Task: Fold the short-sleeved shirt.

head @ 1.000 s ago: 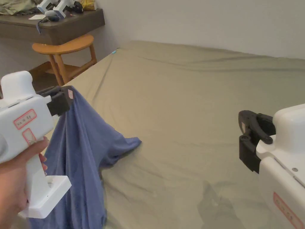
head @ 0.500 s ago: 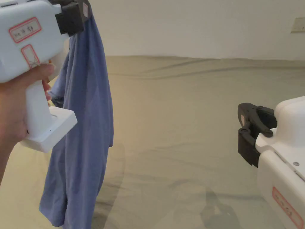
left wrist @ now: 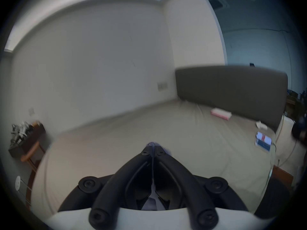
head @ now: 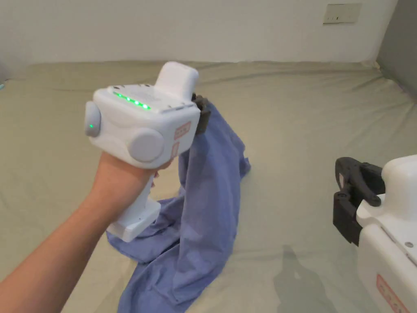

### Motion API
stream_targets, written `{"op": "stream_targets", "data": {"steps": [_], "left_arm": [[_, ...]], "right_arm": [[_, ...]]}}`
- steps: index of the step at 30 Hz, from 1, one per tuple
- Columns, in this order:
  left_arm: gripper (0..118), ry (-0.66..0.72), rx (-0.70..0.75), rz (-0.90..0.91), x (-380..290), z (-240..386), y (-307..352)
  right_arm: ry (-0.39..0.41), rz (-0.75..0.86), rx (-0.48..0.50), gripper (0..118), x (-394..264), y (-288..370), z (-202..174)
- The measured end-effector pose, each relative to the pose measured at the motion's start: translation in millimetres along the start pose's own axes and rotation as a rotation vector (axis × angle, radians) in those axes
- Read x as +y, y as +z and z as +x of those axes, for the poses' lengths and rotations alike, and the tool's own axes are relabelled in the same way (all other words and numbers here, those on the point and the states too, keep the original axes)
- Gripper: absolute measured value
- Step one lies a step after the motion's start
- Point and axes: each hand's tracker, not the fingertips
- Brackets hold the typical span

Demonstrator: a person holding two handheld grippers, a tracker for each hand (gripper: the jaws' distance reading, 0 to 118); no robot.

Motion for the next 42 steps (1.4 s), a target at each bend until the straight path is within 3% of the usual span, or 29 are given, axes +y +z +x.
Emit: {"op": "stream_targets", "data": {"steps": [6, 11, 12, 13, 14, 15, 16, 18, 26, 28, 31, 33, 35, 37, 42], "left_arm": [[0, 0.050, -0.022, -0.364, -136.2, 41.1, -77.2], [5, 0.160, -0.026, -0.495, -191.6, 40.1, -75.0], [14, 0.209, -0.036, -0.482, -191.7, 35.2, -68.3], [32, 0.263, -0.044, -0.461, -186.6, 28.0, -58.8], [60, 0.305, -0.045, -0.440, -180.7, 21.5, -49.6], [101, 0.326, -0.030, -0.421, -174.4, 16.2, -40.5], [118, 0.345, -0.011, -0.380, -164.6, 10.2, -26.5], [115, 0.372, -0.010, -0.182, -136.6, -1.2, 12.6], [110, 0.321, 0.255, 0.187, -54.5, -2.8, 163.2], [79, 0.313, 0.308, 0.234, -48.4, 3.9, 186.9], [57, 0.246, 0.410, 0.262, -47.0, 18.4, 206.6], [13, 0.207, 0.447, 0.277, -51.5, 27.4, 211.0], [0, 0.215, 0.409, 0.274, -55.7, 30.8, 215.8], [0, 0.236, 0.360, 0.261, -58.2, 35.1, 216.7], [0, 0.185, 0.420, 0.274, -57.6, 43.6, 216.0]], "right_arm": [[0.019, -0.088, -0.004, 1, -21.7, -23.2, 9.9], [0.035, -0.133, -0.001, 1, -31.3, -31.5, 13.1], [0.040, -0.139, -0.001, 1, -31.7, -32.6, 12.7], [0.045, -0.142, 0.000, 1, -30.9, -32.8, 12.0], [0.048, -0.141, 0.003, 1, -30.1, -32.0, 12.2], [0.049, -0.140, 0.006, 1, -28.2, -32.1, 11.6], [0.048, -0.135, 0.011, 1, -24.3, -31.4, 10.4], [0.051, -0.115, 0.020, 1, -16.2, -28.7, 7.8], [0.052, 0.041, 0.050, 1, 30.5, -17.7, -17.1], [0.051, 0.075, 0.064, 1, 39.2, -14.4, -27.1], [0.056, 0.115, 0.079, 1, 45.8, -8.7, -44.2], [0.056, 0.131, 0.094, 1, 46.2, -4.0, -55.2], [0.058, 0.139, 0.121, 1, 43.1, -0.8, -65.1], [0.066, 0.143, 0.132, 1, 38.8, 2.0, -72.4], [0.086, 0.132, 0.140, 1, 35.8, -0.3, -76.9]]}}
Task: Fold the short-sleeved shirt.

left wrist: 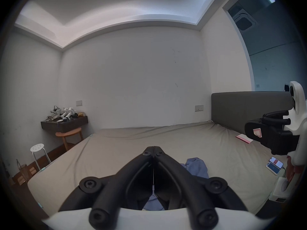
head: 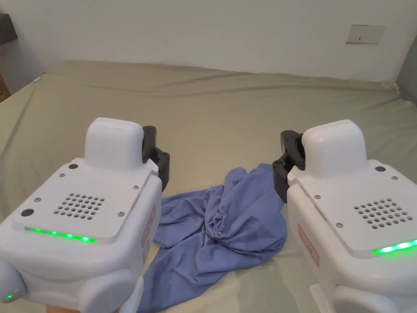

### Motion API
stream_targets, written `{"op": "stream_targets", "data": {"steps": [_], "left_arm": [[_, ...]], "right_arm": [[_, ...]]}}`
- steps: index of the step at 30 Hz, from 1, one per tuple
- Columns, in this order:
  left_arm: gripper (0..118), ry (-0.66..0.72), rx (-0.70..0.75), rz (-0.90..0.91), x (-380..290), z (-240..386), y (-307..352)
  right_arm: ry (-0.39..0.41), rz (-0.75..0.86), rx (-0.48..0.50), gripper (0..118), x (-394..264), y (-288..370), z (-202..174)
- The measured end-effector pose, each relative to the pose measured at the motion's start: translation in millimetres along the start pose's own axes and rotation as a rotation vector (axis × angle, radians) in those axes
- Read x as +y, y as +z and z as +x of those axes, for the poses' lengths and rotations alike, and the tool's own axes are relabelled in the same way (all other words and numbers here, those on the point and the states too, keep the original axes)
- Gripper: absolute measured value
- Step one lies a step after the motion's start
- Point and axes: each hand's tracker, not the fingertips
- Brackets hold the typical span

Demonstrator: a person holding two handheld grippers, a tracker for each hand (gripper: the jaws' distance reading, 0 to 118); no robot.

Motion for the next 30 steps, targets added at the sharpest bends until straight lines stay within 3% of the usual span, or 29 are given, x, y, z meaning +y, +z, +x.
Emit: {"op": "stream_targets", "data": {"steps": [8, 13, 17, 23, 25, 26, 27, 28, 30], "left_arm": [[0, -0.002, 0.002, -0.044, -9.0, -9.4, -27.9], [0, -0.024, 0.018, -0.265, -72.8, -28.8, -69.3], [0, 0.091, -0.035, -0.490, -142.3, -54.6, -122.4], [3, 0.126, 0.008, -0.632, -202.6, -76.8, -204.9], [29, 0.166, 0.026, -0.675, -210.6, -85.8, -239.8], [55, 0.178, 0.044, -0.699, -215.8, -89.8, -257.1], [95, 0.183, 0.065, -0.732, -218.5, -91.9, -270.2], [114, 0.197, 0.072, -0.760, -223.9, -94.8, -283.7], [115, 0.190, 0.077, -0.762, -232.9, -95.9, -301.7]], "right_arm": [[-0.004, -0.017, -0.002, 1, -5.3, -13.7, 8.0], [0.016, -0.079, -0.003, 1, -30.4, -30.8, 17.2], [-0.004, -0.159, -0.003, 1, -55.6, -55.6, 28.7], [-0.008, -0.251, -0.012, 1, -83.6, -87.8, 47.8], [-0.015, -0.268, -0.008, 1, -89.9, -94.1, 55.3], [-0.016, -0.278, -0.013, 1, -92.6, -96.8, 58.8], [-0.015, -0.287, -0.022, 1, -94.8, -99.0, 61.9], [-0.015, -0.292, -0.029, 1, -96.8, -100.0, 66.0], [-0.014, -0.304, -0.040, 1, -100.4, -104.1, 73.5]]}}
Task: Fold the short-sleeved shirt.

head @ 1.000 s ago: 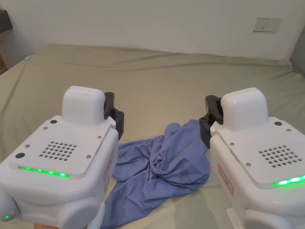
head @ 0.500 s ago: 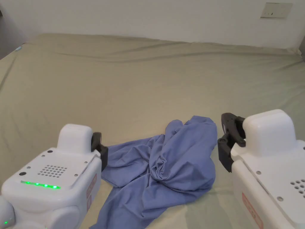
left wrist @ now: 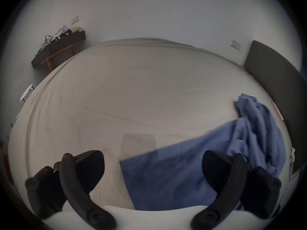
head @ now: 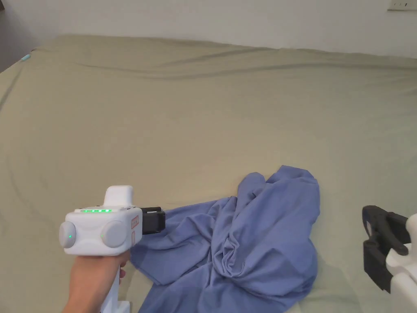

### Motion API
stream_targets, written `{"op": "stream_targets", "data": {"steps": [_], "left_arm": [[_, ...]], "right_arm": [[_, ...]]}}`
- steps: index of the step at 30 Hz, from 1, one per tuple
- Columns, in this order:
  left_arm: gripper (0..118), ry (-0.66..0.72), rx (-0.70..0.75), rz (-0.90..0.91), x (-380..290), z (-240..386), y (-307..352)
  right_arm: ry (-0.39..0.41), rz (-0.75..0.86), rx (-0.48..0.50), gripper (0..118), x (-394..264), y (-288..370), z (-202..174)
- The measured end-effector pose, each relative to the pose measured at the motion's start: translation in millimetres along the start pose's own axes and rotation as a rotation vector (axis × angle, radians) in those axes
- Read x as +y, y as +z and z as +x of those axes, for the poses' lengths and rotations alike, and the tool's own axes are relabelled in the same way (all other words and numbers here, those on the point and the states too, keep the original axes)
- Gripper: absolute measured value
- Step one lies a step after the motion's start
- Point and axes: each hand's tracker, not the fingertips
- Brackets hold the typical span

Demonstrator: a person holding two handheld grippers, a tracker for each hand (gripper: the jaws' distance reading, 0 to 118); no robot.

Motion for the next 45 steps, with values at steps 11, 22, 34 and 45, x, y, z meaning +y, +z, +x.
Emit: {"op": "stream_targets", "data": {"steps": [11, 22, 34, 45], "left_arm": [[2, -0.216, 0.025, 0.053, -12.8, 23.1, 19.5], [2, -0.182, -0.045, 0.159, -22.0, 1.2, 119.6], [2, -0.163, -0.053, 0.130, -36.4, 0.8, 118.6], [2, -0.139, 0.020, 0.253, 6.5, -9.9, 160.0]], "right_arm": [[0.063, -0.161, 0.102, 23, 38.7, -112.1, 32.0], [0.148, -0.658, 0.212, 106, 50.6, -377.4, 22.6], [-0.015, -0.784, 0.340, 68, 7.1, -428.4, 23.1], [0.156, -0.434, 0.228, 2, 62.6, -311.3, 38.2]]}}
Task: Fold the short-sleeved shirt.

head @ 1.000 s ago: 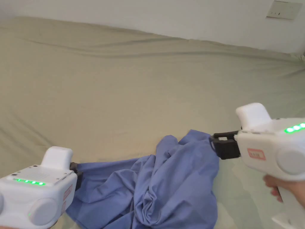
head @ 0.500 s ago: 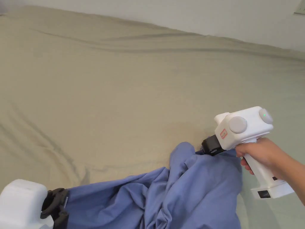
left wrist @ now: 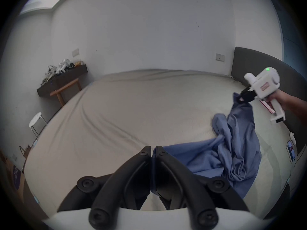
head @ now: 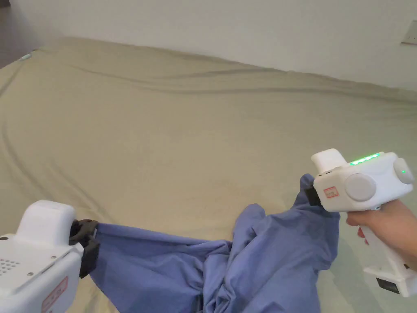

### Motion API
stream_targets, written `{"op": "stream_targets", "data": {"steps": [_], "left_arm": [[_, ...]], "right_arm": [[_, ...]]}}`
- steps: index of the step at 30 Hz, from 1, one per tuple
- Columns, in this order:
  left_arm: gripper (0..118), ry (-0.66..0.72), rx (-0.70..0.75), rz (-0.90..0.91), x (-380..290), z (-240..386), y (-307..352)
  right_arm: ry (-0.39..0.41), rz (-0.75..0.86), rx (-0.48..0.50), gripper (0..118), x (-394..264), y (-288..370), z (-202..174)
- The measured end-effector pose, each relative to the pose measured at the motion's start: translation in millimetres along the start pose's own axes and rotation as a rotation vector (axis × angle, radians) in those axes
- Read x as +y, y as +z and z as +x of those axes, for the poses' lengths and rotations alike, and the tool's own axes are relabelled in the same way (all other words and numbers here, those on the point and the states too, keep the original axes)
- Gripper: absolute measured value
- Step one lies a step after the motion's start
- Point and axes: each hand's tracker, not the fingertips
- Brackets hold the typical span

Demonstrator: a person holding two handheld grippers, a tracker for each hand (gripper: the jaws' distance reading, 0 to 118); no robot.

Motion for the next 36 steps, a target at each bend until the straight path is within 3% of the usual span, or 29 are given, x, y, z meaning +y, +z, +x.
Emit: {"op": "stream_targets", "data": {"steps": [9, 16, 28, 36], "left_arm": [[2, -0.011, 0.077, 0.211, 63.7, -21.2, 84.5], [2, 0.006, 0.131, 0.330, 98.7, -43.5, 153.5], [2, 0.047, 0.150, 0.435, 160.3, -90.1, 229.6], [2, 0.068, 0.138, 0.454, 206.9, -109.0, 238.9]], "right_arm": [[-0.117, 0.321, -0.094, 2, -28.9, 208.5, 55.8], [-0.156, 0.414, -0.181, 2, -71.6, 321.4, 74.7], [-0.389, 0.536, -0.319, 2, -93.8, 429.4, 131.0], [-0.444, 0.577, -0.383, 2, -81.5, 465.5, 162.1]]}}
